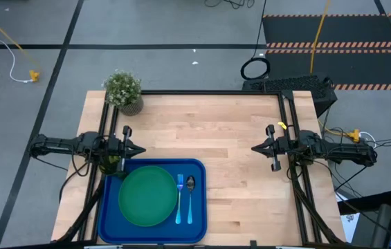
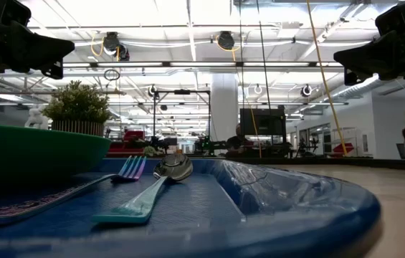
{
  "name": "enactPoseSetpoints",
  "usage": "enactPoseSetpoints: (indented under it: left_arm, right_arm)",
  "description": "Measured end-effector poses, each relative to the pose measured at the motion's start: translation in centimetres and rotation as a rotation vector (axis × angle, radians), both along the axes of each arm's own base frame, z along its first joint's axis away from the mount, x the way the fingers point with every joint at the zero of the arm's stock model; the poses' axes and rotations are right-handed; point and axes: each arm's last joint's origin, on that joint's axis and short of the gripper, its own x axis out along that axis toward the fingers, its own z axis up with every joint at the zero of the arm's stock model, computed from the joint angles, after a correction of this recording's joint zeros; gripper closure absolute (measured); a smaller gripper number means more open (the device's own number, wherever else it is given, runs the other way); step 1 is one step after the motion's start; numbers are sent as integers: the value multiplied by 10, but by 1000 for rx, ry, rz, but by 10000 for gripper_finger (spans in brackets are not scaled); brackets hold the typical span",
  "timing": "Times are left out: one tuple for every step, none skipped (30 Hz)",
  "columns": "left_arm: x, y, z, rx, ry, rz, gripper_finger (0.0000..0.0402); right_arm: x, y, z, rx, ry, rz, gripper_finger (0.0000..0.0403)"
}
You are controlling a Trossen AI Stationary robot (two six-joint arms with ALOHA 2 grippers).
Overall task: Pick and place plate/cup/fork/spoon on tray
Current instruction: Return to Home Position
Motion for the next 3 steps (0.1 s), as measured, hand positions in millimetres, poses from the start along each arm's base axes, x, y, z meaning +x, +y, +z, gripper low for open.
enactPoseSetpoints:
  left_arm:
    - [0, 0, 0, 0, 0, -1, 394]
    - [0, 0, 0, 0, 0, 0, 394]
    - [0, 0, 0, 0, 0, -1, 394]
  right_arm:
    - [0, 0, 0, 0, 0, 0, 403]
    - [0, 0, 0, 0, 0, 0, 403]
    - [0, 0, 0, 0, 0, 0, 403]
